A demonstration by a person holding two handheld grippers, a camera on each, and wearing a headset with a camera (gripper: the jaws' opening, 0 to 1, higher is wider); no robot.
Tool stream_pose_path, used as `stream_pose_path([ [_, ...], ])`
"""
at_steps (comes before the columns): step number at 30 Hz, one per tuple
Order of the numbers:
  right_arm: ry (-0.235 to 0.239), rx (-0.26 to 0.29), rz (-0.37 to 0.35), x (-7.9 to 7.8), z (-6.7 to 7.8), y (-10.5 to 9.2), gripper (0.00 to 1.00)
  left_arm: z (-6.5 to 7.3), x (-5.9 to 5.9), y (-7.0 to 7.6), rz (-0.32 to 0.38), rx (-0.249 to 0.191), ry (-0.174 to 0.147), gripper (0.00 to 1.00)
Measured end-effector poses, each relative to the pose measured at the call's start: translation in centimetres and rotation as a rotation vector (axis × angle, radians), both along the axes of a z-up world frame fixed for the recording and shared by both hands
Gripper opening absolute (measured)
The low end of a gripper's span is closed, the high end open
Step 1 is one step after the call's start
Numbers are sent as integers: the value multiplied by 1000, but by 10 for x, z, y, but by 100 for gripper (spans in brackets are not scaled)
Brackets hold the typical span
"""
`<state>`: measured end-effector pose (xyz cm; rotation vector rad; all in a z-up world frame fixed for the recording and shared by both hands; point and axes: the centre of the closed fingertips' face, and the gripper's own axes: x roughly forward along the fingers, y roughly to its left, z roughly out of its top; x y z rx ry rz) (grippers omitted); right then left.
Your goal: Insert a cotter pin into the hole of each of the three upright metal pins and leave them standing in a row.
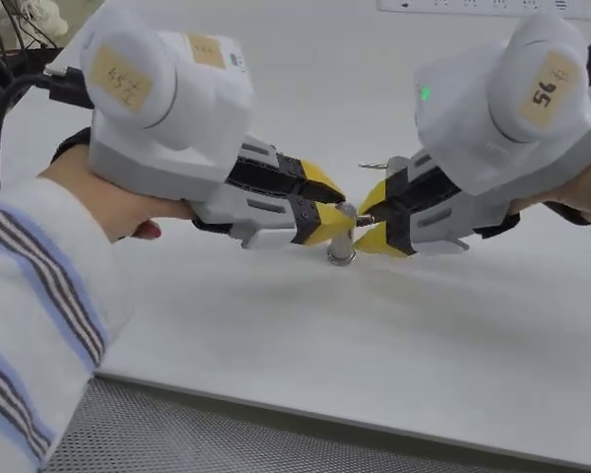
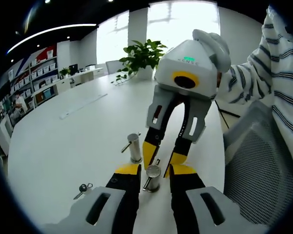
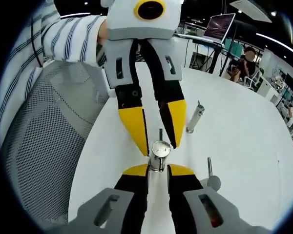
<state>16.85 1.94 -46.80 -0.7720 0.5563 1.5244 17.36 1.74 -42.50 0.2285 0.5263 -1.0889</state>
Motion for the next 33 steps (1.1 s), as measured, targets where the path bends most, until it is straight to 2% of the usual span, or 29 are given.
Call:
stream_pose_path([
  [2, 29, 27, -30, -1, 0, 0, 16, 1, 2, 5, 15, 6, -23, 33],
  [3, 45, 41, -44, -2, 0, 0, 16, 2, 1, 7, 24, 1, -25, 40],
  [5, 70, 71, -71, -3, -1, 1, 17, 5, 0, 10, 62, -24, -27, 46],
  [6, 77, 83, -81, -3, -1, 2, 18, 8, 2, 12, 81, -45, -51, 49],
  [7, 83, 97, -88, -4, -1, 3, 20, 11, 1, 14, 104, -89, -48, 53],
  [8, 84, 123, -89, -3, -1, 5, 23, 11, 0, 14, 108, -104, -41, 56],
  [9, 72, 156, -88, -2, 1, 8, 24, 12, -1, 17, 125, -132, -22, 61],
  [10, 75, 183, -99, -2, 2, 11, 25, 10, -2, 20, 125, -121, -27, 64],
  [12, 107, 198, -105, -5, 2, 14, 27, 8, -5, 24, 133, -116, -17, 71],
  [14, 111, 210, -111, -4, 1, 16, 28, 7, -8, 26, 139, -117, -8, 78],
  [15, 116, 217, -113, -5, 0, 18, 27, 6, -9, 26, 150, -125, -2, 82],
  [17, 128, 229, -121, -5, -3, 21, 26, 10, -15, 22, 129, -151, -15, 93],
  [18, 132, 233, -122, -5, -3, 22, 26, 10, -17, 20, 125, -163, -6, 96],
  [21, 135, 245, -123, -6, -5, 24, 22, 9, -23, 17, 119, -159, -1, 99],
  [24, 121, 260, -148, 1, -4, 26, 11, 1, -29, 17, 112, -115, 9, 99],
  [25, 119, 261, -151, 2, -4, 26, 9, 0, -29, 18, 114, -114, 14, 99],
  [33, 84, 264, -121, 0, -3, 27, 9, -5, -34, 22, 106, -69, 15, 99],
])
